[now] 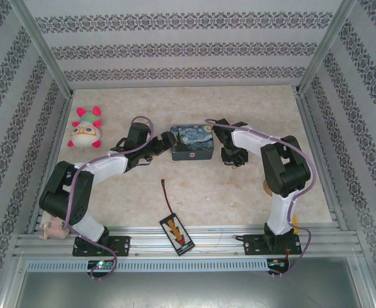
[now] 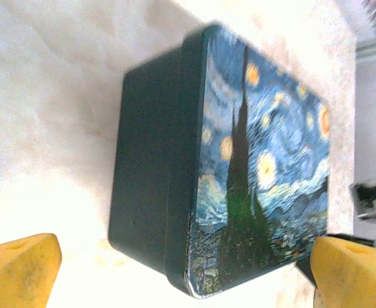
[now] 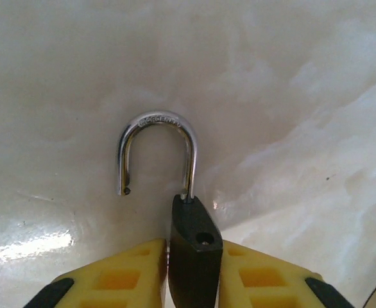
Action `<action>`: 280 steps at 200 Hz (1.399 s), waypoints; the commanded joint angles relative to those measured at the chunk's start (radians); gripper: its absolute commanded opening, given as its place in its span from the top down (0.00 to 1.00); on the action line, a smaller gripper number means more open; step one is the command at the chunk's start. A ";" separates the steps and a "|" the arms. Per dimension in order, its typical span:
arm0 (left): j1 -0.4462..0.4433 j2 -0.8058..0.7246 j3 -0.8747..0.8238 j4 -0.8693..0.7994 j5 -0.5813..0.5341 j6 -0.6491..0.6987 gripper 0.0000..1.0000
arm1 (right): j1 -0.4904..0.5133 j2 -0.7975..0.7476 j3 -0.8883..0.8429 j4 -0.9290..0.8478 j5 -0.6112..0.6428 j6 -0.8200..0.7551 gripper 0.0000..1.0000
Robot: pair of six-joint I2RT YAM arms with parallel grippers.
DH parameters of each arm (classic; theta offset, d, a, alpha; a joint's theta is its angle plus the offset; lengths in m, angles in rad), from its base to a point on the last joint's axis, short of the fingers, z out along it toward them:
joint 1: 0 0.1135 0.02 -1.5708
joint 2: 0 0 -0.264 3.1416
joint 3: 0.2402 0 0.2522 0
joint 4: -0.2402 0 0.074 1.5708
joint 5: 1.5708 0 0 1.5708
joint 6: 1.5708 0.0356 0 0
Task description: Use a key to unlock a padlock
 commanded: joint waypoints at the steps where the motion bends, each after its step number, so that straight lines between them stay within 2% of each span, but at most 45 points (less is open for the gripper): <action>1: 0.050 -0.094 -0.031 -0.069 -0.059 0.052 0.01 | 0.025 0.013 0.023 -0.029 0.035 0.022 0.74; 73: 0.194 -0.330 -0.139 -0.224 -0.147 0.150 0.01 | 0.085 0.004 0.049 -0.050 0.055 0.056 0.69; 134: 0.308 -0.394 -0.162 -0.274 -0.150 0.180 0.01 | 0.106 -0.047 0.048 -0.064 0.048 0.053 0.61; 182: 0.333 -0.407 -0.138 -0.298 -0.162 0.203 0.01 | 0.110 -0.134 0.021 -0.050 0.024 0.047 0.56; 228: 0.340 -0.403 -0.141 -0.287 -0.161 0.197 0.01 | 0.086 -0.152 0.006 -0.041 0.055 0.054 0.77; 248: 0.342 -0.395 -0.137 -0.281 -0.159 0.194 0.01 | 0.072 -0.120 0.003 -0.026 0.044 0.049 0.81; 280: 0.345 -0.385 -0.130 -0.271 -0.154 0.189 0.01 | 0.070 -0.055 0.014 -0.002 0.032 0.037 0.82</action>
